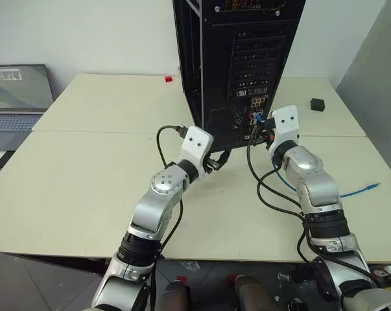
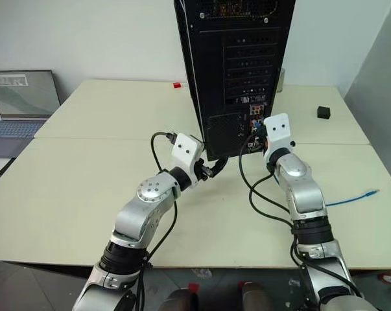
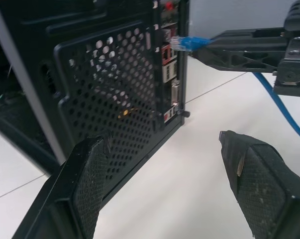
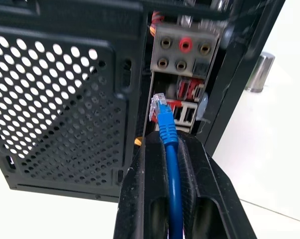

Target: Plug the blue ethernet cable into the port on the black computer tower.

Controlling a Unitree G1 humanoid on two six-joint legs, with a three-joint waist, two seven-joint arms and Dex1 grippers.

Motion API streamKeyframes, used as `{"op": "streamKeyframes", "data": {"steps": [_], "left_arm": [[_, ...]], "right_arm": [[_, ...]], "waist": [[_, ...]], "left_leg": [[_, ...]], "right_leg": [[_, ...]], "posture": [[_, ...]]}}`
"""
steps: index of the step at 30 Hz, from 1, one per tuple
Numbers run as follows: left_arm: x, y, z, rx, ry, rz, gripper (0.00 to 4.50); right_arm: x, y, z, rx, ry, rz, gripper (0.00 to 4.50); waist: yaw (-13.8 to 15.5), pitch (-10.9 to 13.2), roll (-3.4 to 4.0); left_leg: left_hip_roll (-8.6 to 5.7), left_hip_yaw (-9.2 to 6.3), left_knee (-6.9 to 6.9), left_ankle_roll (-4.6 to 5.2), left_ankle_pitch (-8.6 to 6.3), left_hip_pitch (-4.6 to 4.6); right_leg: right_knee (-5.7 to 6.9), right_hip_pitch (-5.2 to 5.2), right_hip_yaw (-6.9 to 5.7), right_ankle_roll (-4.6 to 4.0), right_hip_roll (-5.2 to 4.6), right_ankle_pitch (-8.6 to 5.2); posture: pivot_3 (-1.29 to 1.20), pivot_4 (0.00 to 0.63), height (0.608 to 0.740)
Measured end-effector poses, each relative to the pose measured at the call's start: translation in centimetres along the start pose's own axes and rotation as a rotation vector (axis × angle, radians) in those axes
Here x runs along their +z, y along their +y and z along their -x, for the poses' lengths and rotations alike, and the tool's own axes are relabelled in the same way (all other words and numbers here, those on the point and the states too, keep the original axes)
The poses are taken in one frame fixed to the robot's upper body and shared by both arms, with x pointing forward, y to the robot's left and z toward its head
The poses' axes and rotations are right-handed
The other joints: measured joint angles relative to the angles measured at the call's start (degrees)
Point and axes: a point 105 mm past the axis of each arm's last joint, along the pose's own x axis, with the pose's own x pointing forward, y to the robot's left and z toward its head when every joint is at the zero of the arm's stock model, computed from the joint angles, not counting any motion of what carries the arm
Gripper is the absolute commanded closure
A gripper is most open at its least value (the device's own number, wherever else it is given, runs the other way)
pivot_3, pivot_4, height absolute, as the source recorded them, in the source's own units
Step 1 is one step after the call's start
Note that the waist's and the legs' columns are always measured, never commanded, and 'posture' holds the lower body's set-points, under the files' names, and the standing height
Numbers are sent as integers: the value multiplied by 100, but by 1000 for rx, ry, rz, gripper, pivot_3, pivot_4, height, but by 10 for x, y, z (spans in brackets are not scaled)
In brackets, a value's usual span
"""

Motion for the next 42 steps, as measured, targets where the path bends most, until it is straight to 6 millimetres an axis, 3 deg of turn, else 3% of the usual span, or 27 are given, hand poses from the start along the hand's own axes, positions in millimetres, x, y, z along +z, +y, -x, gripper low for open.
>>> {"op": "streamKeyframes", "data": {"steps": [13, 42], "left_arm": [[11, -11, 2, -87, -28, -1, 841], [9, -18, 9, -148, -17, -10, 841]], "right_arm": [[-9, -3, -4, -20, 15, -48, 4500], [-4, 3, -10, -2, 9, -84, 4500]], "waist": [[-4, 0, 0], [-7, 0, 1]], "left_leg": [[1, 3, -1, -1, 0, 1], [1, 4, -2, 0, 0, 0]], "right_leg": [[0, -1, 4, 0, -1, 0], [-1, -2, 7, 0, -1, 0]], "posture": [[0, 150, 740], [0, 150, 740]]}}
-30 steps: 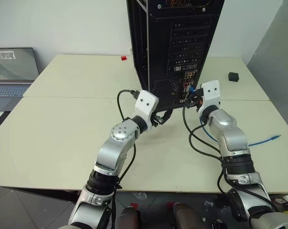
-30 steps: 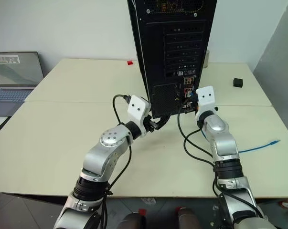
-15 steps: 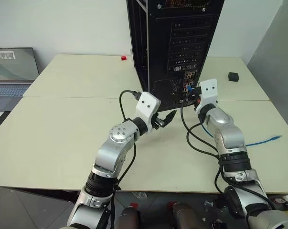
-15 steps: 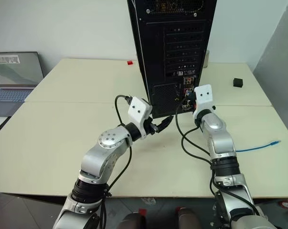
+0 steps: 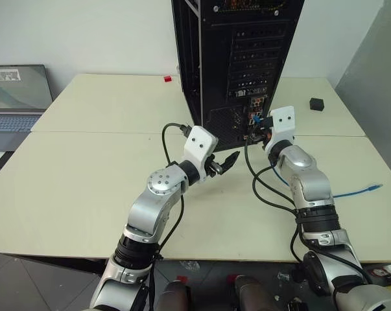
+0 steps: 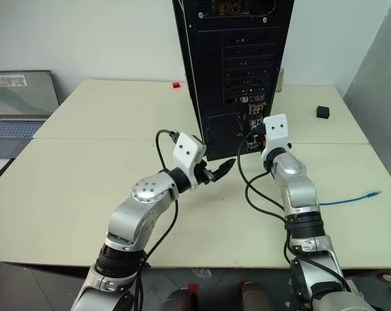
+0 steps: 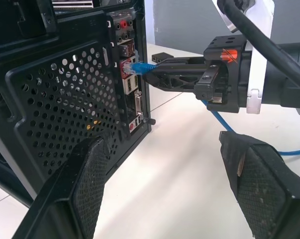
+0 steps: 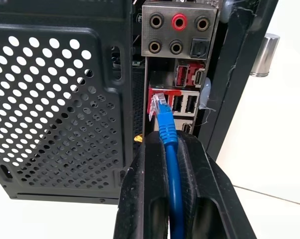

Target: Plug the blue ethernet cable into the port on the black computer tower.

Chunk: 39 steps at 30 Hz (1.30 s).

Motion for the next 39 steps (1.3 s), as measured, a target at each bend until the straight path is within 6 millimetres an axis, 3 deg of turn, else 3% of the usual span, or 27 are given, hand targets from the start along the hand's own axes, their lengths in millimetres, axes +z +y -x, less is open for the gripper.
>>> {"op": "streamKeyframes", "data": {"steps": [21, 39], "left_arm": [[-1, 1, 1, 5, 2, 2, 841], [-1, 1, 1, 8, 1, 1, 841]], "right_arm": [[3, 0, -5, -17, 45, -106, 4500], [10, 17, -21, 12, 75, -143, 4500]], "waist": [[-5, 1, 1], [-169, 1, 2]], "left_leg": [[1, 1, -2, 0, 0, -1], [3, 12, -4, 0, 0, -4]], "right_leg": [[0, -4, 1, 0, 0, 0], [7, -29, 14, 0, 15, 1]], "posture": [[0, 150, 740], [0, 150, 740]]}}
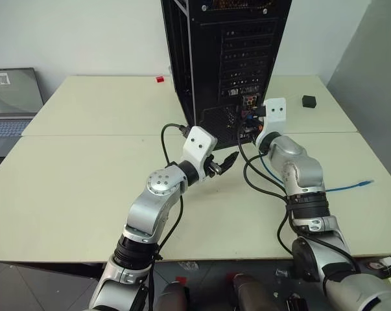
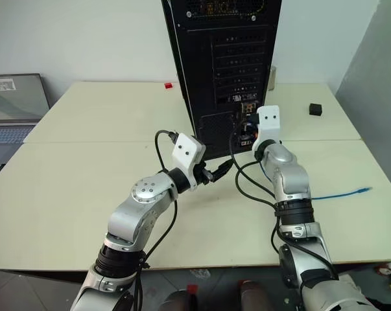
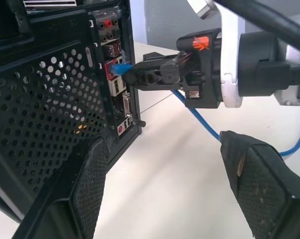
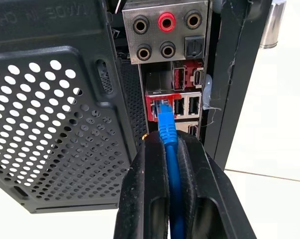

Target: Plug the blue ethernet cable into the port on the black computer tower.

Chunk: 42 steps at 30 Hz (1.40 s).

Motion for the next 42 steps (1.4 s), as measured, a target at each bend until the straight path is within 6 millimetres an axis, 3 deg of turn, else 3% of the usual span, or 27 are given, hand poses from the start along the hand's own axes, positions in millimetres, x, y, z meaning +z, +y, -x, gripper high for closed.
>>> {"op": "streamKeyframes", "data": {"steps": [9, 11, 21, 26, 30, 34, 42], "left_arm": [[0, 1, 0, 6, 0, 0, 841], [0, 1, 0, 8, 1, -1, 828], [-4, 11, 6, 35, 28, -32, 828], [-6, 17, 9, 38, 44, -50, 828], [-10, 32, 15, 63, 85, -81, 828], [-11, 44, 21, 75, 123, -134, 828], [1, 57, 23, 62, 107, -145, 828]], "right_arm": [[0, 1, -2, 6, -4, -3, 4500], [0, 2, -2, 10, -5, -1, 3817], [-6, -17, 16, 34, -8, 76, 1844], [0, -19, 23, 61, -24, 111, 656], [7, -21, 39, 131, -33, 153, 23], [21, -27, 53, 190, -38, 192, 23], [25, -32, 78, 303, -17, 205, 23]], "waist": [[-23, 0, 0], [-22, 0, 0], [95, 0, 0], [117, 0, 0], [157, 1, 1], [169, 2, 3], [177, 2, 2]], "left_leg": [[3, 8, 0, 0, 0, 2], [4, 8, 0, 0, 0, 1], [0, -4, 7, -3, 2, -82], [-4, -12, 6, -2, 1, -82], [-3, -15, 7, -1, 1, -85], [-5, -13, 9, -1, 1, -84], [-4, -11, 10, -1, 1, -83]], "right_leg": [[1, -5, 11, 1, 9, 1], [2, -8, 11, 1, 9, 1], [0, -65, -4, 3, -16, 4], [-2, -65, -8, 3, -22, 4], [-1, -64, -16, 3, -17, 4], [0, -62, -21, 3, -17, 4], [-2, -60, -23, 3, -18, 4]], "posture": [[0, 150, 740], [0, 150, 740], [0, 150, 740], [0, 150, 740], [0, 150, 740], [0, 150, 740], [0, 150, 740]]}}
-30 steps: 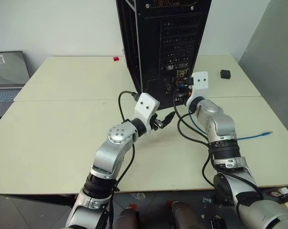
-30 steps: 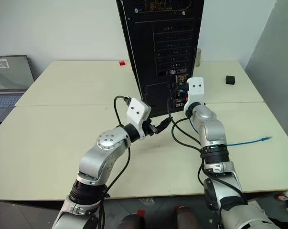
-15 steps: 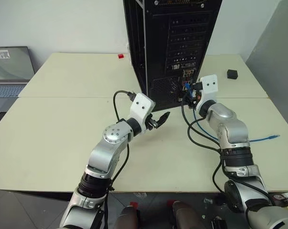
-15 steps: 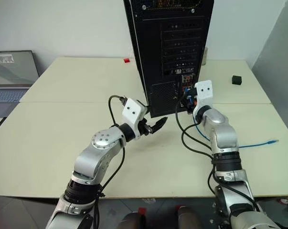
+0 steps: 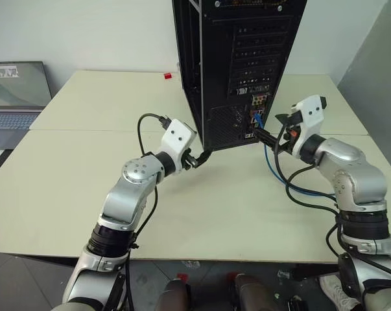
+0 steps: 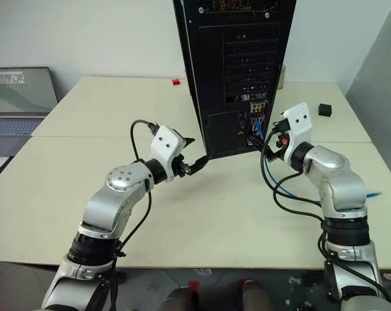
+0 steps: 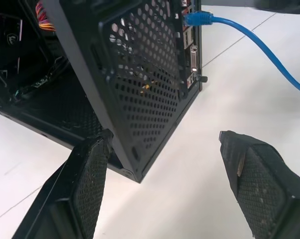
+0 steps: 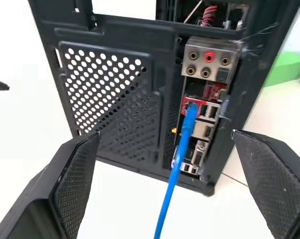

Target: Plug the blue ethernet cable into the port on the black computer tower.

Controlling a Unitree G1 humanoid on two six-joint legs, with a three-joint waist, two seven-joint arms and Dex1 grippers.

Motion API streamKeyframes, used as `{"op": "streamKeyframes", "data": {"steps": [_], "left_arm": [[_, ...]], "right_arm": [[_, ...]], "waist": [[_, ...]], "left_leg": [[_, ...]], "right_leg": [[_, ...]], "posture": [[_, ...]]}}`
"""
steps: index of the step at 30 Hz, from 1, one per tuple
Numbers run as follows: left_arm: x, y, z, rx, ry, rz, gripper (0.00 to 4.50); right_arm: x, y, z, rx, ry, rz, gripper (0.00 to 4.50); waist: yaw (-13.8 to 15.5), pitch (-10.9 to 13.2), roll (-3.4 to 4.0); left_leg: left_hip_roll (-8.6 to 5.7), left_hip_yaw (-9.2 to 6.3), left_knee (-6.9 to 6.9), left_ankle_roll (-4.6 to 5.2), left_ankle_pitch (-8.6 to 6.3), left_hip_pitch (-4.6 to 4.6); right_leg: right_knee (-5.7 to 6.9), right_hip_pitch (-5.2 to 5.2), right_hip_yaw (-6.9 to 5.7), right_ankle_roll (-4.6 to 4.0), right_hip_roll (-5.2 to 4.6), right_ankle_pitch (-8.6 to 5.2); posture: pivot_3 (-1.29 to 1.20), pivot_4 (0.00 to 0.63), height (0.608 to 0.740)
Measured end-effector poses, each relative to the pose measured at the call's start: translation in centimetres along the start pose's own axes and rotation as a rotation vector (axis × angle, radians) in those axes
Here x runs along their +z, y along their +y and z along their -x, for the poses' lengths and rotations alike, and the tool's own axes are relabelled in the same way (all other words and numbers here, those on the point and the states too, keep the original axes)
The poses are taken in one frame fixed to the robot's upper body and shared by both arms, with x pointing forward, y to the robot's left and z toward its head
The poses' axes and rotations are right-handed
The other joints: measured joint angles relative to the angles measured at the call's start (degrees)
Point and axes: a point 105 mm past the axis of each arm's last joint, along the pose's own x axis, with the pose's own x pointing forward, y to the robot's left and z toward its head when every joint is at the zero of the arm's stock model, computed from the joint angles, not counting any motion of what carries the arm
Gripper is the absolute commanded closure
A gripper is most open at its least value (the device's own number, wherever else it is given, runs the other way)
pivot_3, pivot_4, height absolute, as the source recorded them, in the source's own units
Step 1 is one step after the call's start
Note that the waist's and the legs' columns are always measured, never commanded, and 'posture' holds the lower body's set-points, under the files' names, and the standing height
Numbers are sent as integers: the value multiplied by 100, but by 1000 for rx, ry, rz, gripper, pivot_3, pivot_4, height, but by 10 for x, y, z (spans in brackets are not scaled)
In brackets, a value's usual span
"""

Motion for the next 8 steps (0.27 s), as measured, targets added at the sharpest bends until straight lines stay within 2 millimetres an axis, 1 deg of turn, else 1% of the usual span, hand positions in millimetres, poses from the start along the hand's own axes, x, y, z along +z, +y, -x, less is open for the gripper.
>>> {"op": "streamKeyframes", "data": {"steps": [5, 8], "left_arm": [[6, 0, 0, -56, -21, 40, 828], [3, 1, 1, -75, -4, 37, 828]], "right_arm": [[-7, -5, 12, 18, 34, 30, 23], [-7, -6, 16, 44, 37, 43, 23]], "waist": [[1, 0, 0], [-7, 0, 0]], "left_leg": [[-1, 3, 1, 0, 0, 0], [0, 6, 0, 0, 0, 2]], "right_leg": [[1, 0, -2, 0, 0, 0], [1, 0, 0, 0, 1, 0]], "posture": [[0, 150, 740], [0, 150, 740]]}}
